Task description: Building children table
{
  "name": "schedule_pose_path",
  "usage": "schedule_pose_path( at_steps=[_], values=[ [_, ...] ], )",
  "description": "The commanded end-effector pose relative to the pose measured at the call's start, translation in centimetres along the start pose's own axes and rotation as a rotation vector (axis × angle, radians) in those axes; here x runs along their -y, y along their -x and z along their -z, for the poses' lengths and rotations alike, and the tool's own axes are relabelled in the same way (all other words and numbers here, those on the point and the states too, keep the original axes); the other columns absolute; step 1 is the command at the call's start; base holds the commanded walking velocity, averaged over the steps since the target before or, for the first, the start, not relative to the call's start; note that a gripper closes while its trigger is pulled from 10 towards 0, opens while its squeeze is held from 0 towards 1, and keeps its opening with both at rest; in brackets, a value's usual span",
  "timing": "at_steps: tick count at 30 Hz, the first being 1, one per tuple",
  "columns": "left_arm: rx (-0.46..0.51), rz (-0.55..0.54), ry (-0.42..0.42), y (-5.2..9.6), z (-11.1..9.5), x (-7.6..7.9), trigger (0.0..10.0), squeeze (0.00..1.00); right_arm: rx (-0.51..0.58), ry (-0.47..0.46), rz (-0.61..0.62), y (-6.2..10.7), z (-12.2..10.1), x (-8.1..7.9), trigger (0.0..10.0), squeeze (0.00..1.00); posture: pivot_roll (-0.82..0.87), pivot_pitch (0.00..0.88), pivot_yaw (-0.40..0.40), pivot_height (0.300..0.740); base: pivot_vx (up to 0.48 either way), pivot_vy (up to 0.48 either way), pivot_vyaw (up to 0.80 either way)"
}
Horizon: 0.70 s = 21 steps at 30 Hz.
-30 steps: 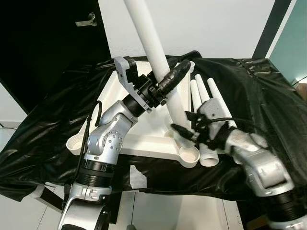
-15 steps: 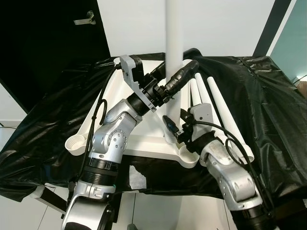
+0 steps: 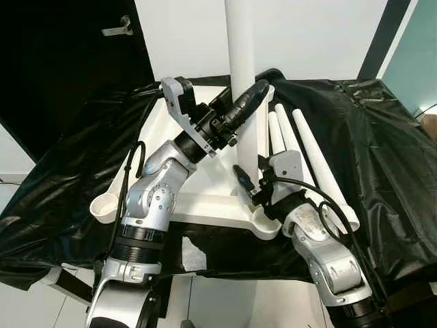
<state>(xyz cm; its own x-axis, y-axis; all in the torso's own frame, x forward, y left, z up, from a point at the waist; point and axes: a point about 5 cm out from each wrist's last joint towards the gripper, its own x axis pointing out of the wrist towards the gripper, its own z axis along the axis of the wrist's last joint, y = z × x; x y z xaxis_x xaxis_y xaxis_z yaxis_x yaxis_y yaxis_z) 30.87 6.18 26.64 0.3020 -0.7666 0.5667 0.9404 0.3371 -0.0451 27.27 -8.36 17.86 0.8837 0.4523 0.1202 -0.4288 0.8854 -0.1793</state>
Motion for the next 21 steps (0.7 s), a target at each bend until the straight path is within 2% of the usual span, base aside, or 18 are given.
schedule_pose_path(
  at_steps=[1,2,3,4,5,6,7,9,10,11,12,15,18,20,21],
  values=[
    [0.001,0.119,0.035,-0.4,0.4,1.1,0.0,0.0,-0.033,0.032,0.033,-0.3,0.5,0.5,10.0,0.0,-0.14,0.01,0.044,0.74,0.0,0.0,0.0],
    [0.0,0.12,0.036,-0.3,0.5,1.1,0.0,0.0,-0.031,0.046,0.033,-0.3,0.4,0.6,10.0,0.0,-0.13,0.01,0.044,0.74,0.0,0.0,0.0],
    [-0.001,0.122,0.038,-0.3,0.5,1.1,0.0,0.0,-0.027,0.057,0.0,-0.4,0.2,0.6,10.0,0.81,-0.13,0.009,0.042,0.74,0.0,0.0,0.0],
    [-0.001,0.122,0.038,-0.3,0.5,1.1,0.0,0.0,-0.027,0.057,0.0,-0.4,0.2,0.6,10.0,0.81,-0.13,0.009,0.042,0.74,0.0,0.0,0.0],
    [-0.001,0.123,0.039,-0.3,0.5,1.1,0.0,0.0,-0.021,0.064,-0.029,-0.4,0.0,0.6,10.0,1.0,-0.13,0.008,0.041,0.74,0.0,0.0,0.0],
    [-0.001,0.123,0.039,-0.3,0.5,1.1,0.0,0.0,-0.021,0.064,-0.029,-0.4,0.0,0.6,10.0,1.0,-0.13,0.008,0.041,0.74,0.0,0.0,0.0],
    [-0.001,0.128,0.041,-0.3,0.5,1.1,0.0,0.0,-0.005,0.081,-0.108,-0.4,-0.8,0.6,10.0,1.0,-0.14,0.006,0.041,0.74,0.0,0.0,0.0],
    [-0.001,0.131,0.041,-0.3,0.5,1.2,0.0,0.0,0.002,0.088,-0.14,-0.4,-1.1,0.6,10.0,1.0,-0.14,0.005,0.041,0.74,0.0,0.0,0.0],
    [-0.003,0.133,0.042,-0.3,0.6,1.2,0.0,0.0,0.008,0.104,-0.18,-0.3,-1.6,0.9,10.0,0.94,-0.14,0.004,0.04,0.74,0.0,0.0,0.0],
    [-0.004,0.135,0.042,-0.3,0.6,1.2,0.0,0.0,0.013,0.125,-0.214,-0.2,-2.0,1.2,10.0,0.0,-0.14,0.004,0.04,0.74,0.0,0.0,0.0],
    [-0.004,0.135,0.042,-0.3,0.6,1.2,0.0,0.0,0.013,0.125,-0.214,-0.2,-2.0,1.2,10.0,0.0,-0.14,0.004,0.04,0.74,0.0,0.0,0.0],
    [-0.007,0.141,0.041,-0.4,0.7,1.2,0.0,0.0,0.017,0.163,-0.276,0.3,-2.9,2.5,10.0,0.0,-0.14,0.001,0.036,0.74,0.0,0.0,0.0],
    [-0.007,0.141,0.04,-0.4,0.7,1.2,0.0,0.0,0.014,0.158,-0.29,0.5,-3.2,2.9,10.0,0.0,-0.14,0.0,0.033,0.74,0.0,0.0,0.0],
    [-0.01,0.138,0.034,-0.4,0.8,1.2,0.0,0.0,-0.001,0.148,-0.339,1.1,-3.7,3.4,8.8,0.0,-0.14,0.0,0.03,0.74,0.0,0.0,0.0],
    [-0.011,0.136,0.032,-0.4,0.8,1.3,0.0,0.0,-0.007,0.147,-0.359,1.4,-3.8,3.4,8.6,0.0,-0.14,0.0,0.03,0.74,0.0,0.0,0.0]
  ],
)
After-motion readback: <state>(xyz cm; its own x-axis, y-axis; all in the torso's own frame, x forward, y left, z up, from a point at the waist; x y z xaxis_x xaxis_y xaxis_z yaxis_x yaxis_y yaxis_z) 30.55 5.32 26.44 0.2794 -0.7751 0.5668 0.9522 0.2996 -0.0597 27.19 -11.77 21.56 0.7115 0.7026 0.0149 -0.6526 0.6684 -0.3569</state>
